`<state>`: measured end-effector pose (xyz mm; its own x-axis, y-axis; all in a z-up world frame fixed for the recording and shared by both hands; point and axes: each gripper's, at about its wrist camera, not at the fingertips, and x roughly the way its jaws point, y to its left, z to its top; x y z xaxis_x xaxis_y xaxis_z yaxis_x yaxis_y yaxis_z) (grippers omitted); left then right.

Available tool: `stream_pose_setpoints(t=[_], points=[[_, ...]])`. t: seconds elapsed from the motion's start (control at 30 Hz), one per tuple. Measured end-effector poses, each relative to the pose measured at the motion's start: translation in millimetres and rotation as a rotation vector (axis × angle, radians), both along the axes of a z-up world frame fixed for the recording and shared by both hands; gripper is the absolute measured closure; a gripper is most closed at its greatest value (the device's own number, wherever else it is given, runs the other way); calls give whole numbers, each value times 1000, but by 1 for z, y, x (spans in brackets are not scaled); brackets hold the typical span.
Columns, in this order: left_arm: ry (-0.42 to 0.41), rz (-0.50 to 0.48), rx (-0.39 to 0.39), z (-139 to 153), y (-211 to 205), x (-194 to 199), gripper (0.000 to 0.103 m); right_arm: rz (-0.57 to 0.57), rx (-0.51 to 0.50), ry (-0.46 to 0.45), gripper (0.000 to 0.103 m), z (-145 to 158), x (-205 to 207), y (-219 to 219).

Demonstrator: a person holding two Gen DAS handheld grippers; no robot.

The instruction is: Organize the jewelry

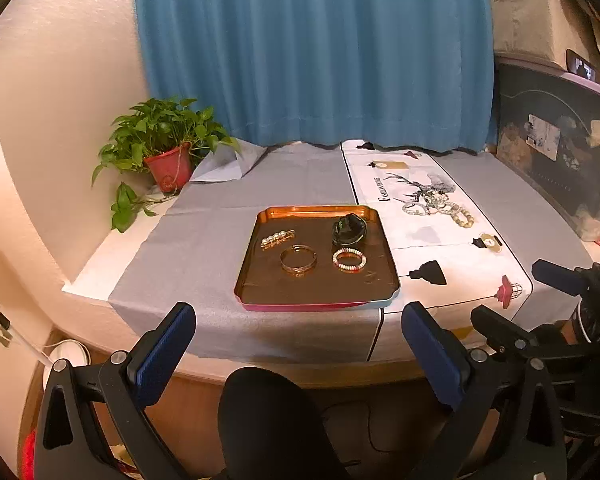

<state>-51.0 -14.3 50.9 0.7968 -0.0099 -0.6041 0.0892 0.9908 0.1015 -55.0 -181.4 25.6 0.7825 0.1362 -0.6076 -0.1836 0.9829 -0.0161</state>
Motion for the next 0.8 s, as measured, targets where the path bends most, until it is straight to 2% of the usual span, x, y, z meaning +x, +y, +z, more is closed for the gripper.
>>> stream_pose_setpoints(t=[0.47,0.8], points=[[4,-2,6,-2,0,-8,1,6,19,30,17,-8,-5,-2],[42,-18,12,-11,-9,6,1,-31,34,61,17,-19,7,-13]])
